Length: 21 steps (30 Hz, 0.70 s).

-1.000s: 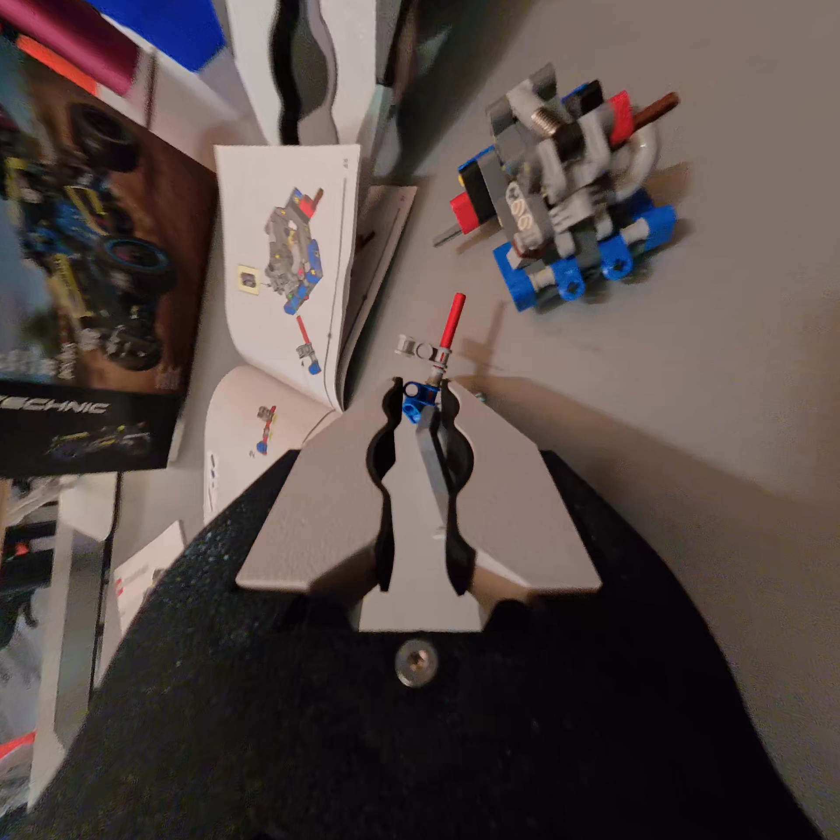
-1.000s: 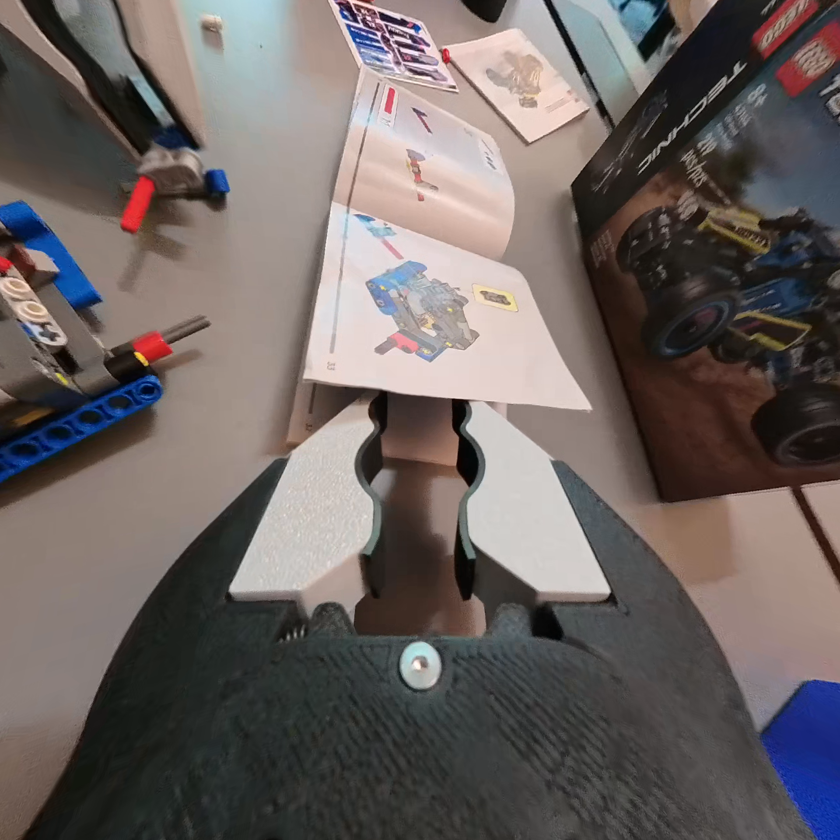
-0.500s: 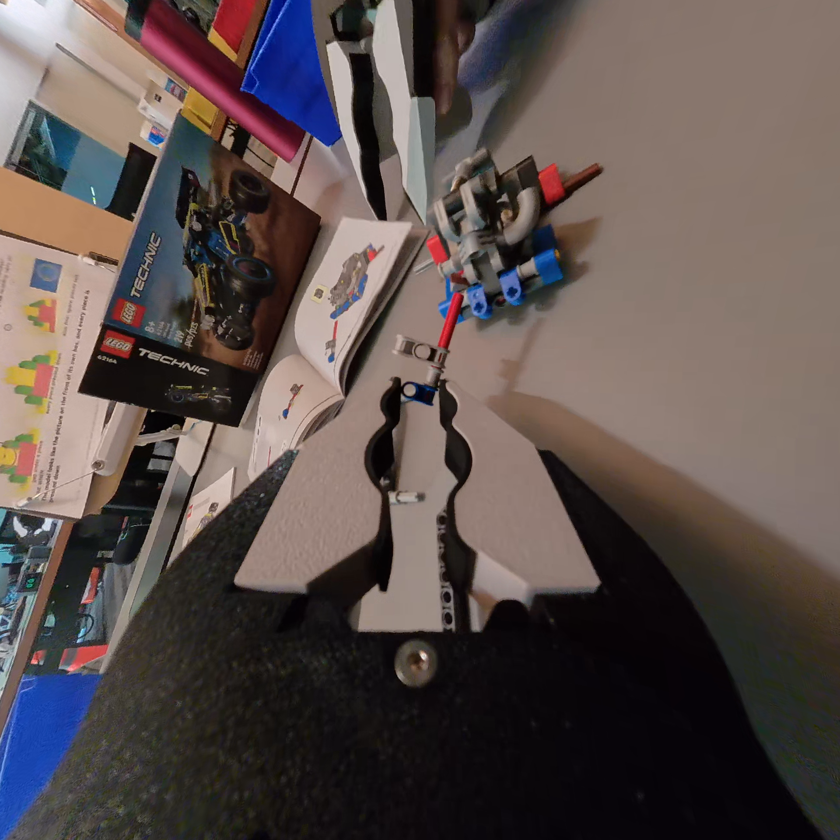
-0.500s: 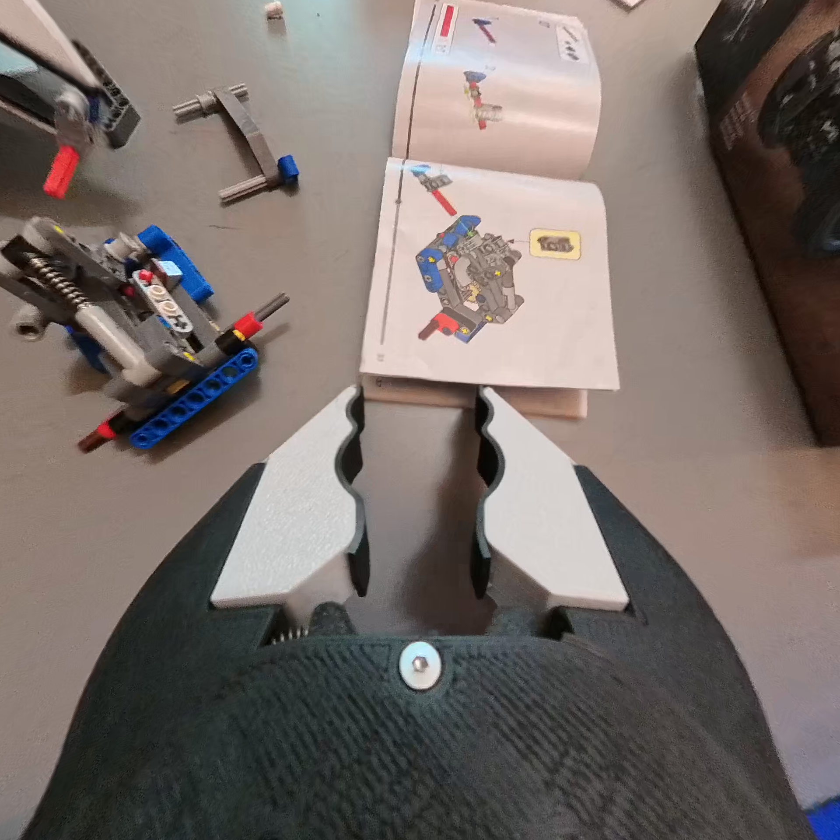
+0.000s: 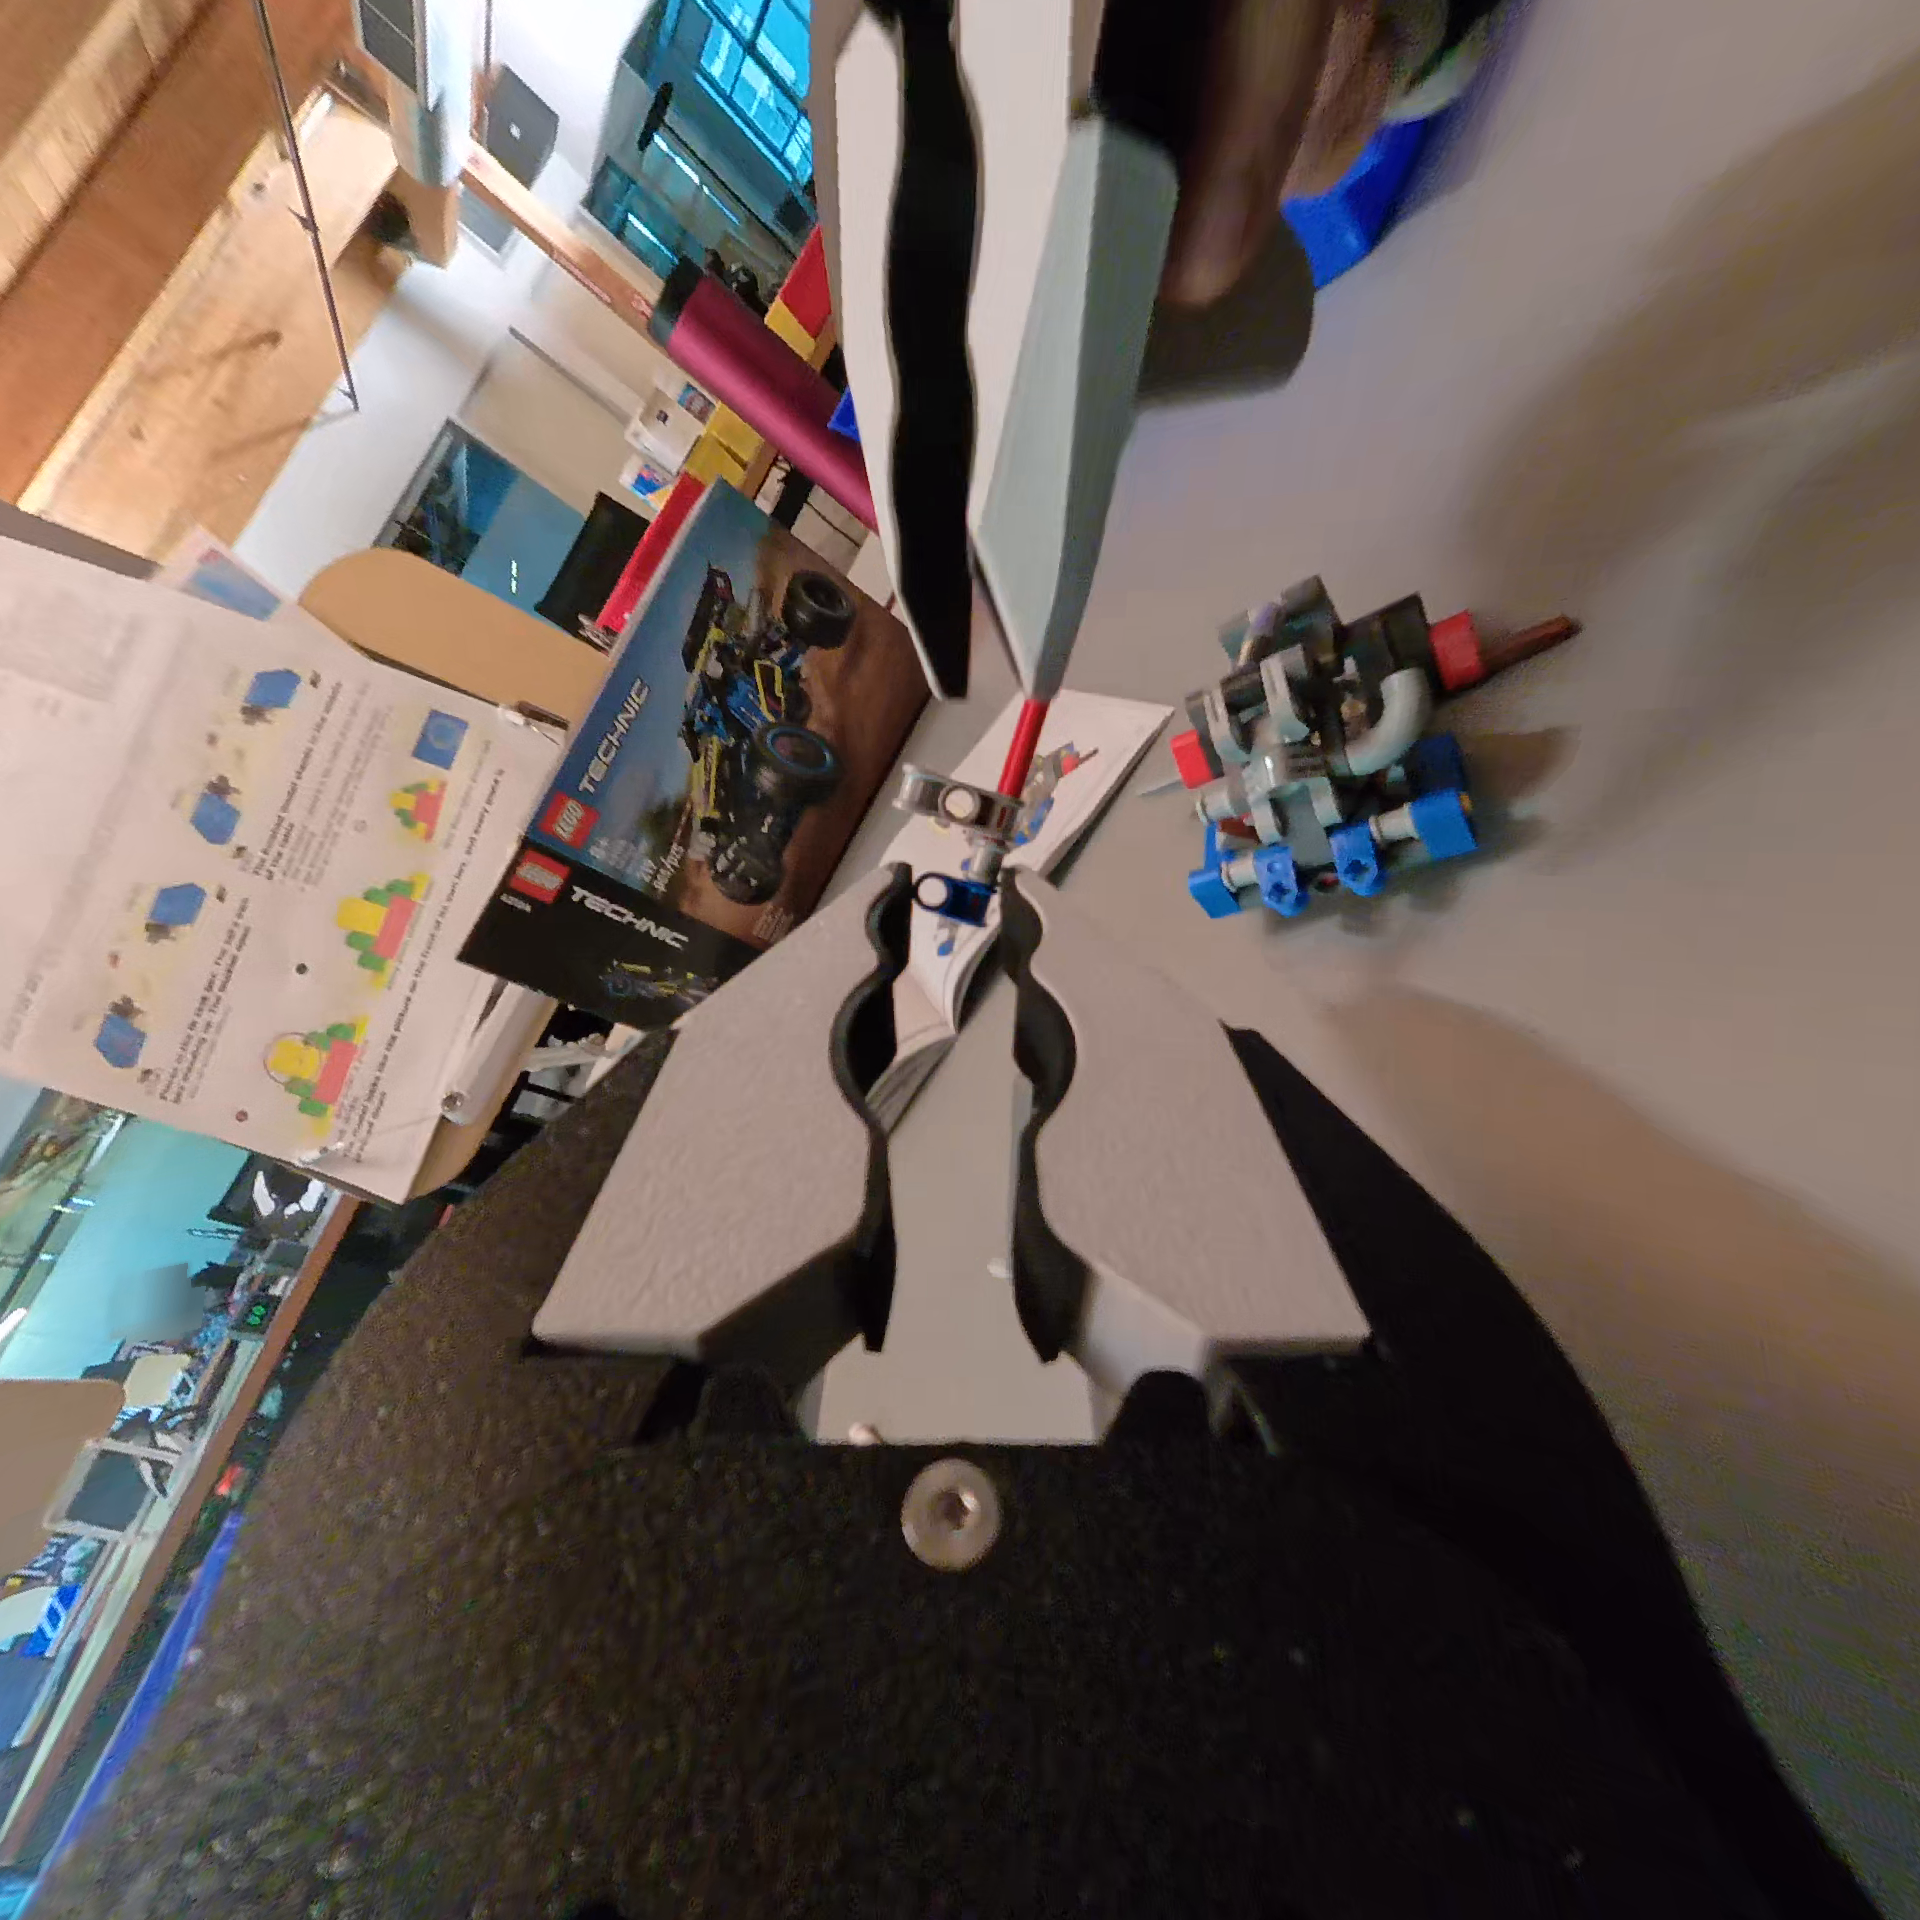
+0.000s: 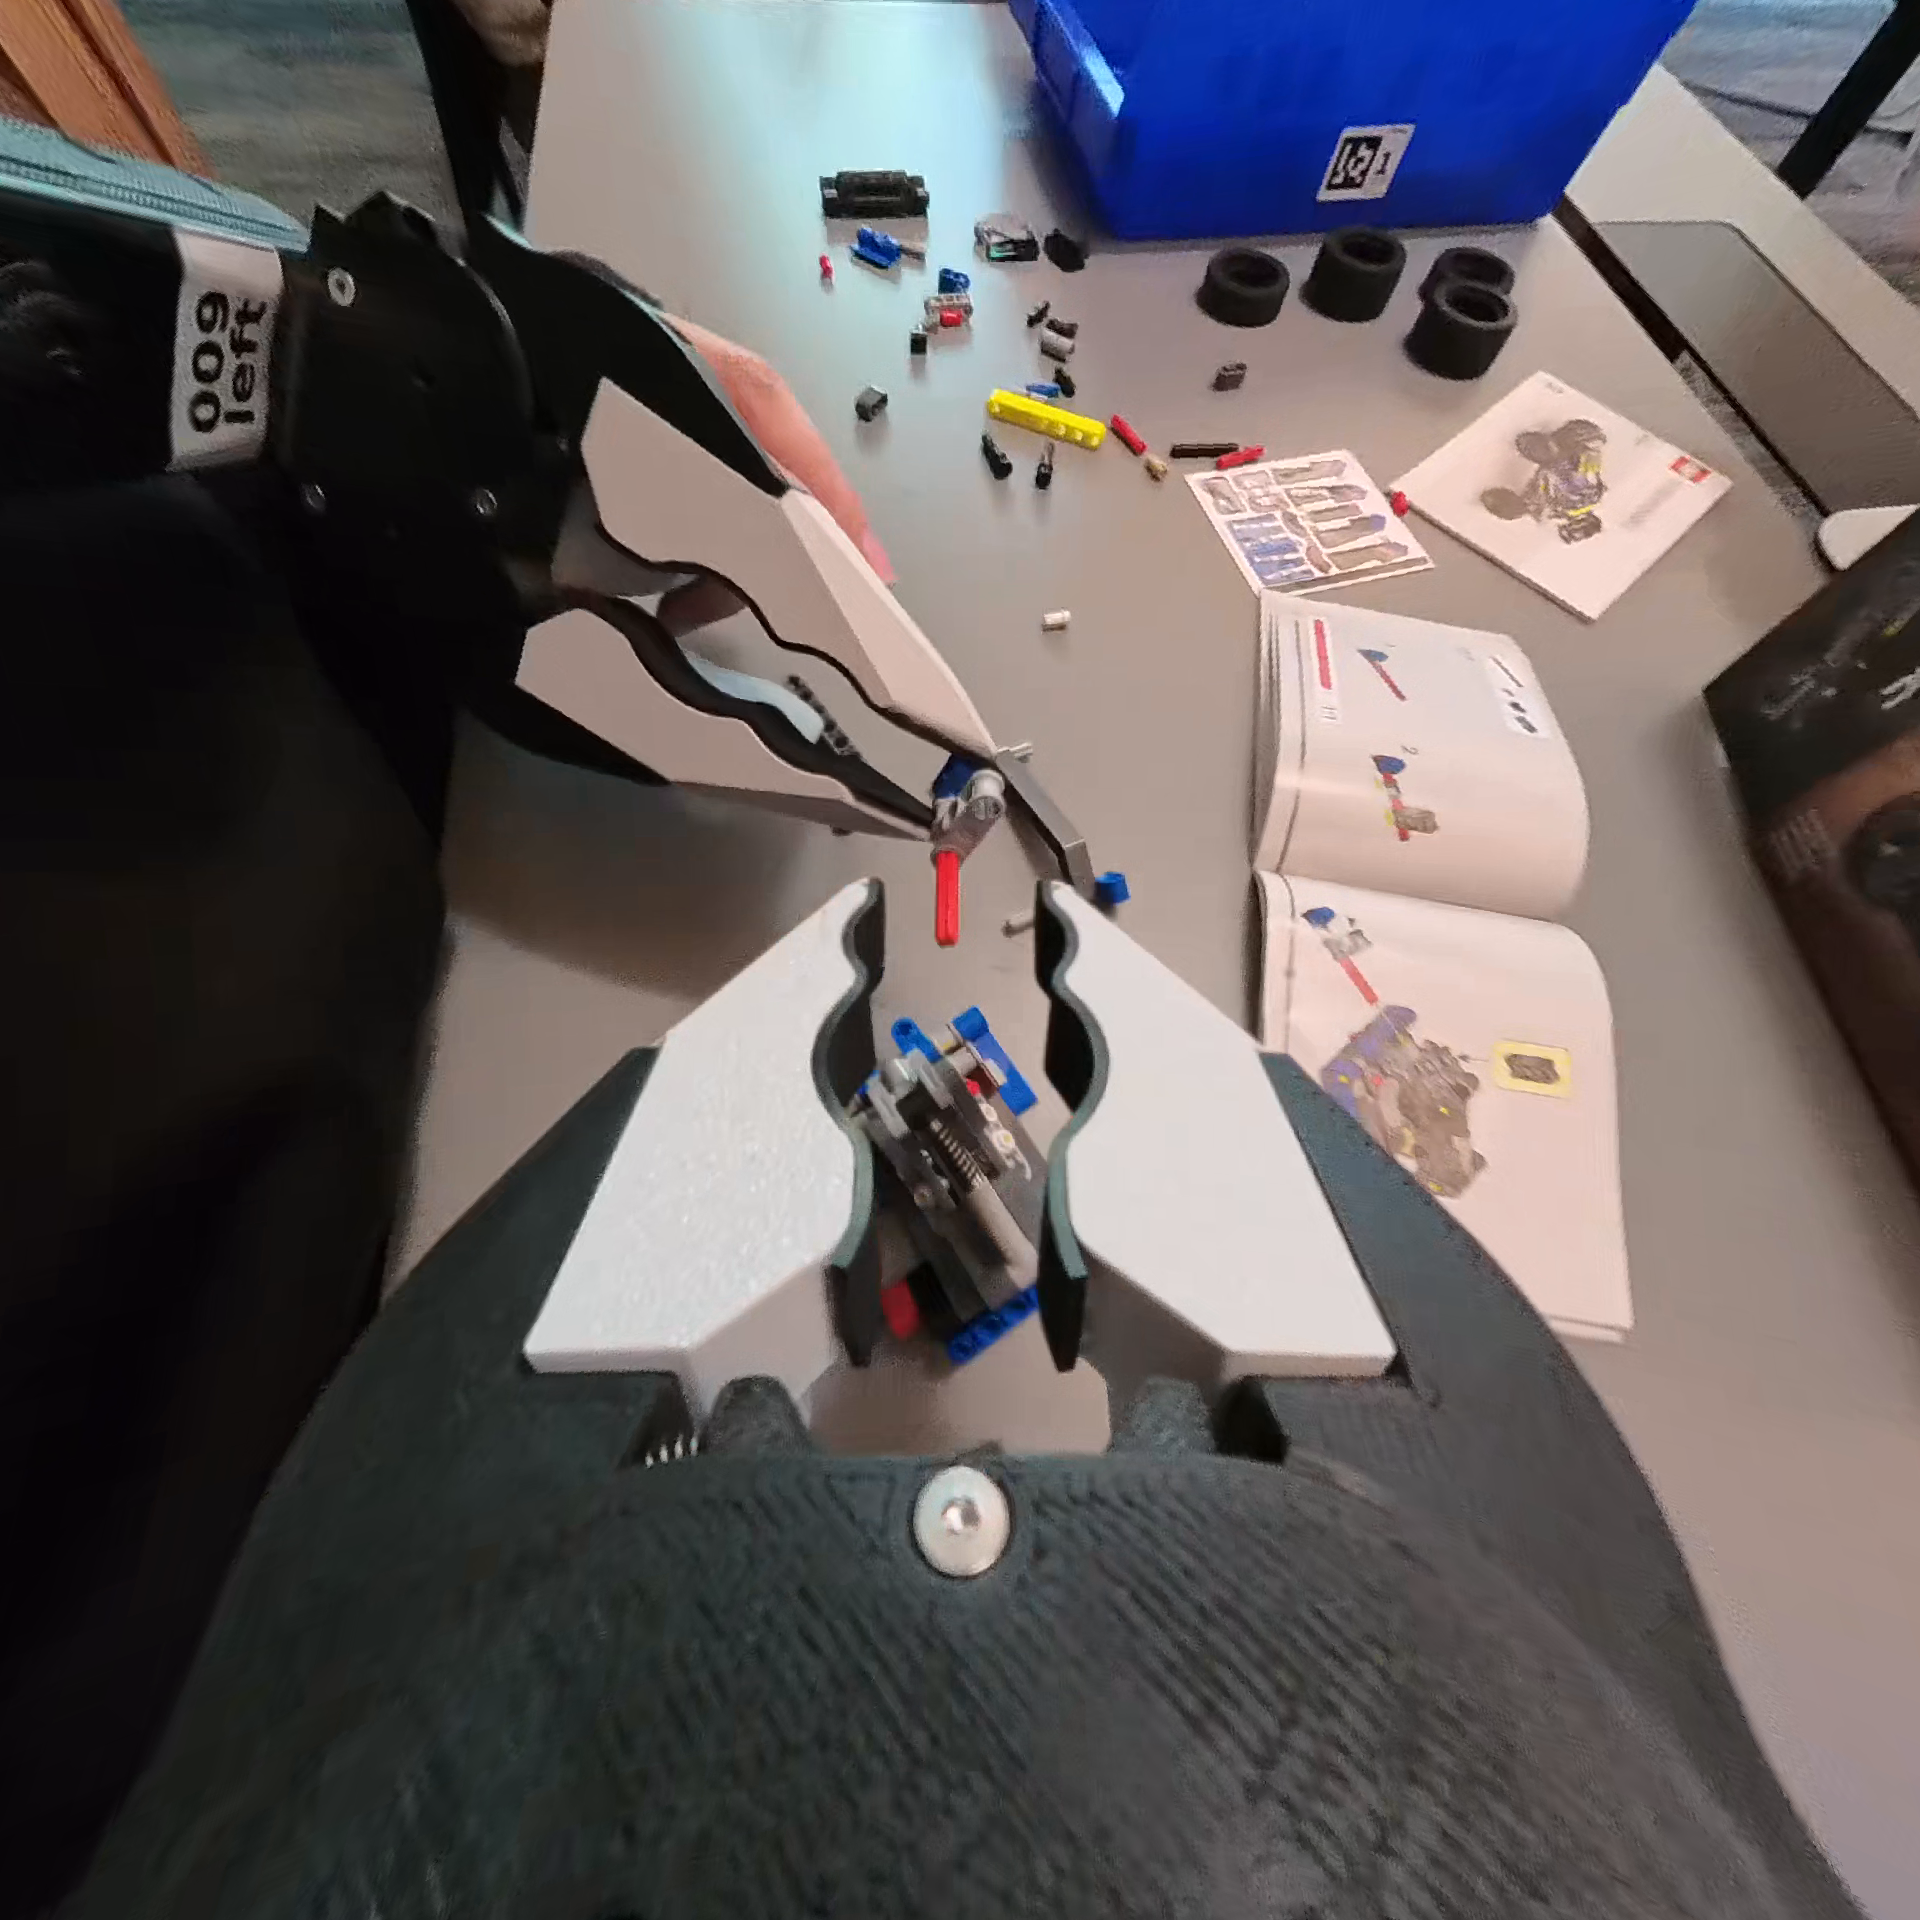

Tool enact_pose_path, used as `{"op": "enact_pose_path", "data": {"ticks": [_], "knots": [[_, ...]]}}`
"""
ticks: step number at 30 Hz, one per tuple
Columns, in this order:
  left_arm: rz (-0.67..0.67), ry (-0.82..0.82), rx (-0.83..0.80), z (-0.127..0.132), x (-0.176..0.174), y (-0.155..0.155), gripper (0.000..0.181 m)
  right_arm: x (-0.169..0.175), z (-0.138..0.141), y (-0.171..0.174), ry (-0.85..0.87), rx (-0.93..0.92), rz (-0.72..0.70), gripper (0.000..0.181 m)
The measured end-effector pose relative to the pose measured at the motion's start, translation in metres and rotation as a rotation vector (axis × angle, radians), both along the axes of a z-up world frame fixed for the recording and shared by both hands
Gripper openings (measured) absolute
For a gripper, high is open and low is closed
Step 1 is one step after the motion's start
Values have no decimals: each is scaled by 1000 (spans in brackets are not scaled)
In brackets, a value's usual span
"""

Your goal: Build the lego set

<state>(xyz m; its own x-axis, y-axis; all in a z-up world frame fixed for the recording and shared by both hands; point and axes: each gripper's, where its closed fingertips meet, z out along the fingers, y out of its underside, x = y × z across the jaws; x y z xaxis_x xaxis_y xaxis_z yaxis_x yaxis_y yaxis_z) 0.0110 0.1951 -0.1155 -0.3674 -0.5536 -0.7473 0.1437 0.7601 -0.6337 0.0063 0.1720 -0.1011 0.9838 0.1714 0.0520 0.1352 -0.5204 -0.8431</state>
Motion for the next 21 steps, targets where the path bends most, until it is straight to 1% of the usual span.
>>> {"op": "enact_pose_path", "data": {"ticks": [4, 6, 8, 9, 11, 13, 14, 17, 18, 20, 21], "knots": [[-7, -32, 13, 7, 0, -2, 13, -3, -11, 6, -6, -26, 34, 15], [-5, -44, 24, 9, 0, 0, 13, -5, -8, 10, -14, -1, 50, 3], [-29, -14, 25, 6, 0, -1, 13, -2, -8, 10, -59, 11, 50, 2], [-55, 22, 0, 4, -1, -3, 17, -2, -8, 10, -81, 13, 61, 2], [-131, 136, -136, 4, -4, -7, 26, -1, -9, 8, -133, 23, 82, 2], [-210, 263, -293, 8, -8, -9, 29, -2, -9, 6, -148, 48, 116, 2], [-250, 329, -341, 8, -10, -9, 29, -2, -7, 6, -167, 75, 128, 2], [-344, 505, -384, 0, -17, -11, 27, -10, -4, 5, -225, 137, 204, 2], [-363, 520, -390, 0, -18, -12, 25, -11, -5, 5, -244, 140, 218, 2], [-400, 530, -396, 2, -20, -15, 8, -16, -7, 5, -269, 138, 259, 2], [-400, 540, -388, 0, -20, -14, 8, -17, -8, 5, -287, 133, 268, 2]]}}
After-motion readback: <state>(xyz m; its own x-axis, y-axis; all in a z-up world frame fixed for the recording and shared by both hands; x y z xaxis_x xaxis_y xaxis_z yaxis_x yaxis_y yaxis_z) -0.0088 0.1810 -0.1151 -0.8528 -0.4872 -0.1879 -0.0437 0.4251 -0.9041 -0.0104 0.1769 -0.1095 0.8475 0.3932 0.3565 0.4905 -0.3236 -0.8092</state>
